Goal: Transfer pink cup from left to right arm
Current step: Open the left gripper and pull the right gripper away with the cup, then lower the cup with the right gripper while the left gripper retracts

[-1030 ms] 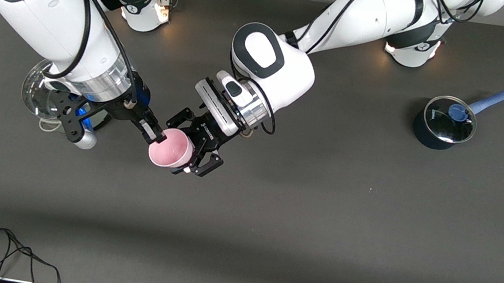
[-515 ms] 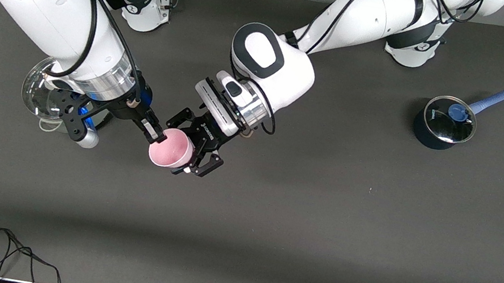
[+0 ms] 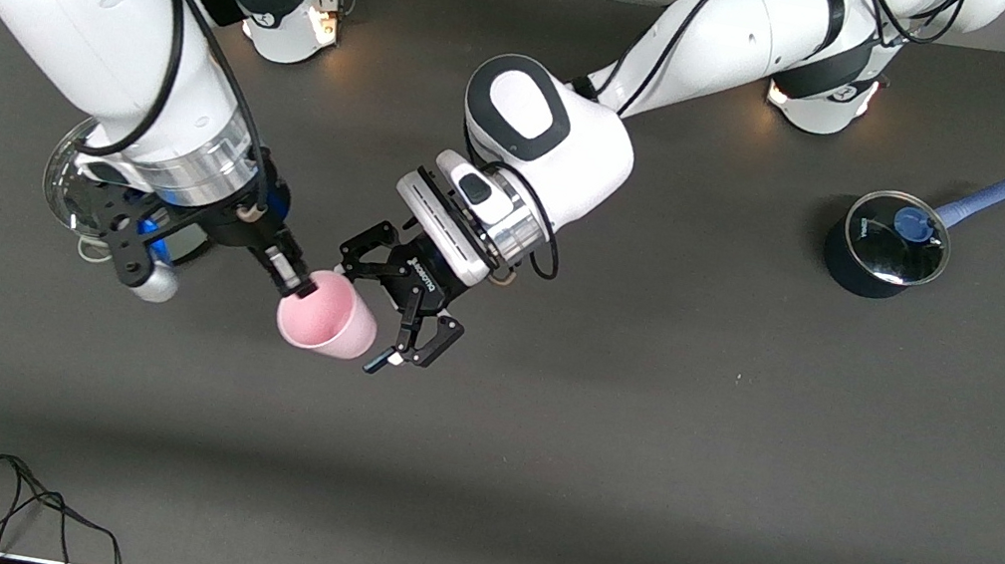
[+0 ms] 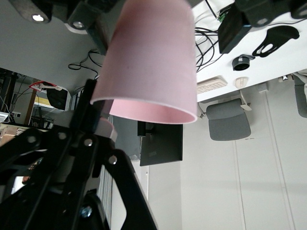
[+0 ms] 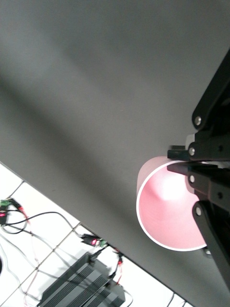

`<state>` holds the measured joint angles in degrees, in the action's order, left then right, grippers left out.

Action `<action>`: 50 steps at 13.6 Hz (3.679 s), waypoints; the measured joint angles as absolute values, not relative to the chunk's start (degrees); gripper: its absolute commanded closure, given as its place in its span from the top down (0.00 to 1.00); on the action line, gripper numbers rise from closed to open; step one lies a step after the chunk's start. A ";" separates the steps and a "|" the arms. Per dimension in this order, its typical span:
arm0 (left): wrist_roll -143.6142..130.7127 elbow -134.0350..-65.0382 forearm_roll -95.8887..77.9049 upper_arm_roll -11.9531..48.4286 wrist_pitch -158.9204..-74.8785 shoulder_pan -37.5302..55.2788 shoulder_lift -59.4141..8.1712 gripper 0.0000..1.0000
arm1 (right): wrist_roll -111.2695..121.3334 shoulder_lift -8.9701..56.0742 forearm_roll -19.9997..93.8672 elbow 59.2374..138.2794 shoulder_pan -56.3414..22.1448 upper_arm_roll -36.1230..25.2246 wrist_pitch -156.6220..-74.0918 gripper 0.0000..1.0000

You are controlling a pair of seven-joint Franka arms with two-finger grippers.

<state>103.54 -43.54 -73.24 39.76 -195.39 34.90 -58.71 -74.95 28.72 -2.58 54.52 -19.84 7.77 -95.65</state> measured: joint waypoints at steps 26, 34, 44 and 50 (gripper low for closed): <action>111.32 -88.20 -37.72 28.46 -124.15 -26.42 -47.40 1.00 | 18.47 23.83 1.63 75.09 17.45 4.76 -102.82 0.00; 89.37 -87.45 -10.92 21.45 -110.74 -27.19 -31.76 1.00 | 19.10 25.22 1.99 96.52 16.47 5.71 -126.67 0.00; 56.10 -87.34 0.42 18.97 -93.05 -26.87 -13.34 1.00 | 20.43 34.26 1.98 94.92 15.89 5.80 -133.81 0.00; 30.77 -87.84 0.44 20.59 -88.21 -25.73 -7.86 1.00 | 20.43 36.50 2.02 92.75 16.23 5.71 -134.39 0.00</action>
<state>30.77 -87.84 0.44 20.59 -88.21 -25.73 -7.86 20.43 36.50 2.02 92.75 16.23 5.71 -134.39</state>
